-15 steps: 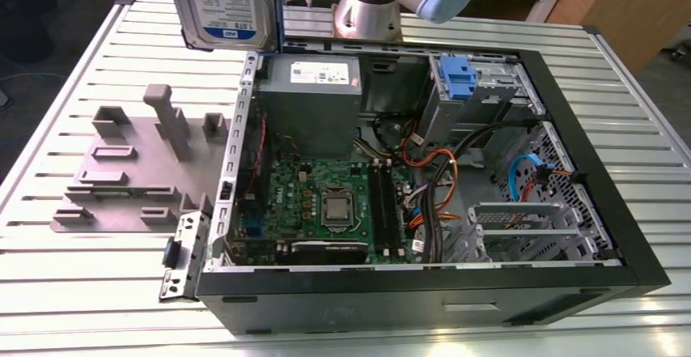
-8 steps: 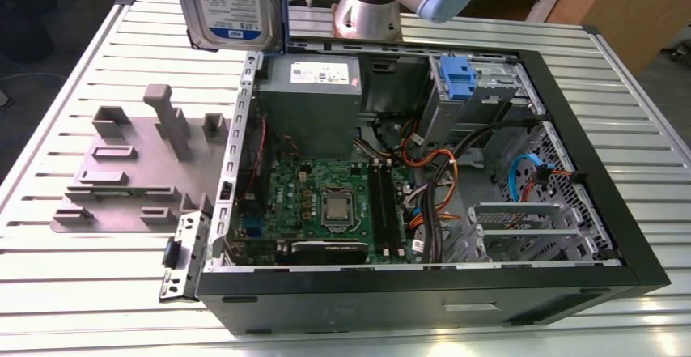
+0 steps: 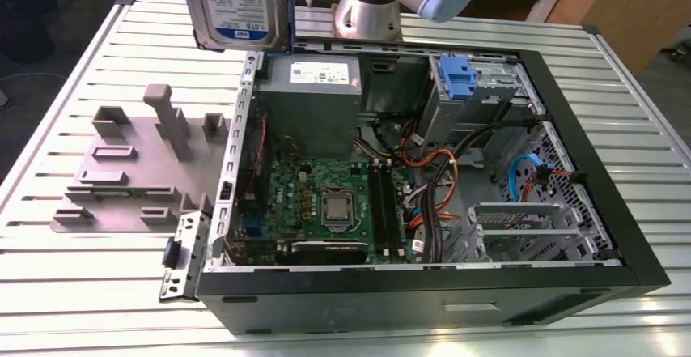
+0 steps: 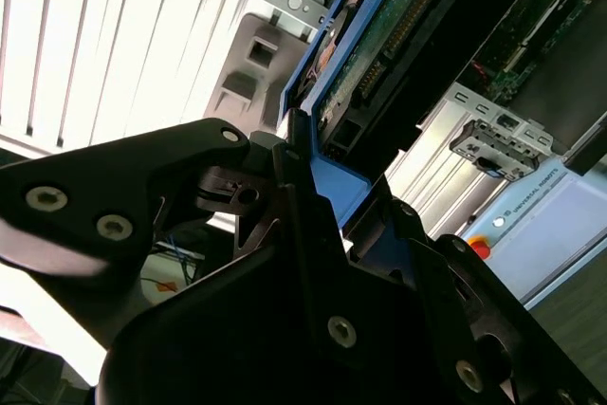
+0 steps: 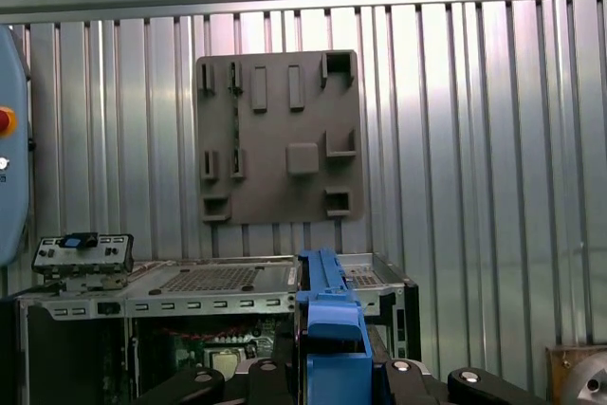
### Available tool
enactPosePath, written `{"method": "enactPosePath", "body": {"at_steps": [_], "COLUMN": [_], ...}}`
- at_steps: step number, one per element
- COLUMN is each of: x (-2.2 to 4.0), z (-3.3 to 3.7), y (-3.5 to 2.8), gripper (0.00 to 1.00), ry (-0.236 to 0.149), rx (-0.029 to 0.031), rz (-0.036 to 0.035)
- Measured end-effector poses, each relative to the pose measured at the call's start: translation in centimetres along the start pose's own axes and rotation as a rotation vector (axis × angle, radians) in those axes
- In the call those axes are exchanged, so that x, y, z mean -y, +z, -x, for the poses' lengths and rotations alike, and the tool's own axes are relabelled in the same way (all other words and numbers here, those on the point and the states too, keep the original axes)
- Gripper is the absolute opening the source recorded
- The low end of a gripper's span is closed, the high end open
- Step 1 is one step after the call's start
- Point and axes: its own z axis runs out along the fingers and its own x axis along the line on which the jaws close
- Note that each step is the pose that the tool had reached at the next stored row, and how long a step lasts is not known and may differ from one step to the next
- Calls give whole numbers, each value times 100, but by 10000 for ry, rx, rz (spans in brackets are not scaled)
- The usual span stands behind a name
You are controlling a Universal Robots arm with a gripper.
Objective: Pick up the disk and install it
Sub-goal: 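Pick up the disk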
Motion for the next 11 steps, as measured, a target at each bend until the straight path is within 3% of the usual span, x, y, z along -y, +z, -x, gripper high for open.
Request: {"method": "enactPosePath", "body": {"at_steps": [11], "x": [111], "z": [7], "y": [-1], "gripper": [36], "ry": [0], "rx": [0], "rz": [0]}}
